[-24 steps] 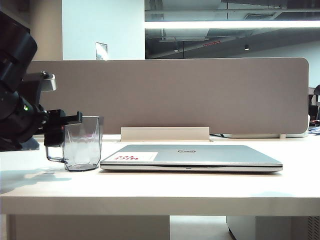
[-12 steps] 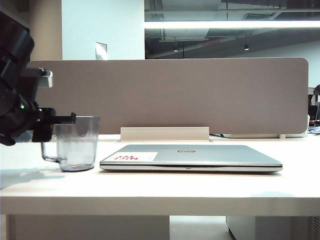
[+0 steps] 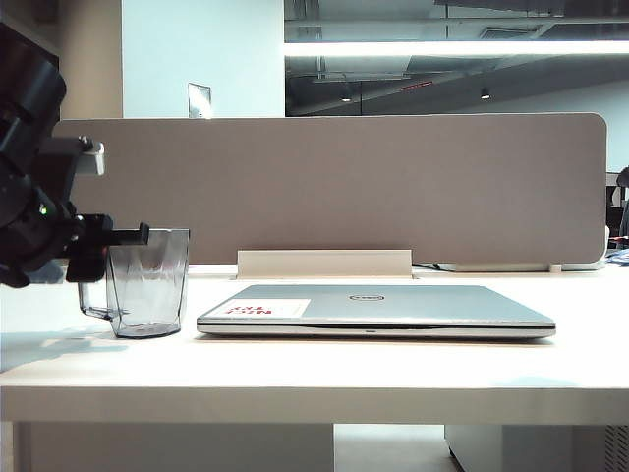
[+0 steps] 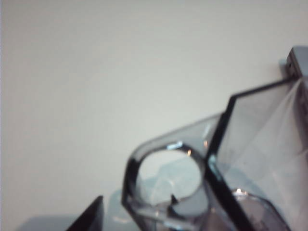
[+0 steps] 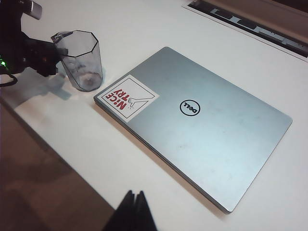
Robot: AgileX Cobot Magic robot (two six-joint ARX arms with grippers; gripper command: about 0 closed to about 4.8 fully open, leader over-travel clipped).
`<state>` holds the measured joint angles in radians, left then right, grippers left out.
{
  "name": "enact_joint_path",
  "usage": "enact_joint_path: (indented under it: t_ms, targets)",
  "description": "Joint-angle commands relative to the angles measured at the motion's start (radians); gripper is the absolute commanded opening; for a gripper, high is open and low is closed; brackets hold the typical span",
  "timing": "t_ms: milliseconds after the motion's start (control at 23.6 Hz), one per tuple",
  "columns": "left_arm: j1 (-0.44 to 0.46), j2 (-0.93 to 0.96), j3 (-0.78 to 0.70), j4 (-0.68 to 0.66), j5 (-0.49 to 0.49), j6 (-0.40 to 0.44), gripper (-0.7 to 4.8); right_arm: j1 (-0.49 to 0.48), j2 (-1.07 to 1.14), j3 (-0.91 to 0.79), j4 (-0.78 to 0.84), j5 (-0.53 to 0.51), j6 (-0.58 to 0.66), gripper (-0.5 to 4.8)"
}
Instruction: Pick up the water cup and place it on the left side of the laptop.
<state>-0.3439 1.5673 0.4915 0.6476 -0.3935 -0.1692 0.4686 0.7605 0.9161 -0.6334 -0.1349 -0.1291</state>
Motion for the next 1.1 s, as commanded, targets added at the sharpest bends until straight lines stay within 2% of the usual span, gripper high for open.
enact_joint_path:
  t_ms: [42, 509, 679, 848, 975, 1103]
  targets:
    - [0.000, -0.003, 0.004, -0.058, 0.017, 0.004, 1.94, 0.000, -0.003, 0.002, 0.017, 0.004, -0.001, -0.08]
    - [0.000, -0.132, 0.004, -0.180, 0.029, 0.000, 1.92, 0.000, -0.002, 0.002, 0.017, 0.004, -0.001, -0.08]
    - [0.000, -0.206, 0.004, -0.320, 0.062, -0.051, 1.92, 0.000, -0.002, 0.002, 0.017, 0.004, -0.001, -0.08]
    - [-0.001, -0.282, 0.004, -0.419, 0.121, -0.056, 1.88, 0.000, -0.003, 0.002, 0.017, 0.006, -0.002, -0.08]
    - [-0.003, -0.351, 0.004, -0.477, 0.162, -0.056, 1.56, 0.000, -0.003, 0.002, 0.018, 0.011, -0.002, -0.08]
    - [-0.003, -0.434, 0.004, -0.554, 0.212, -0.060, 0.37, 0.000, -0.005, 0.002, 0.009, 0.042, -0.002, -0.08]
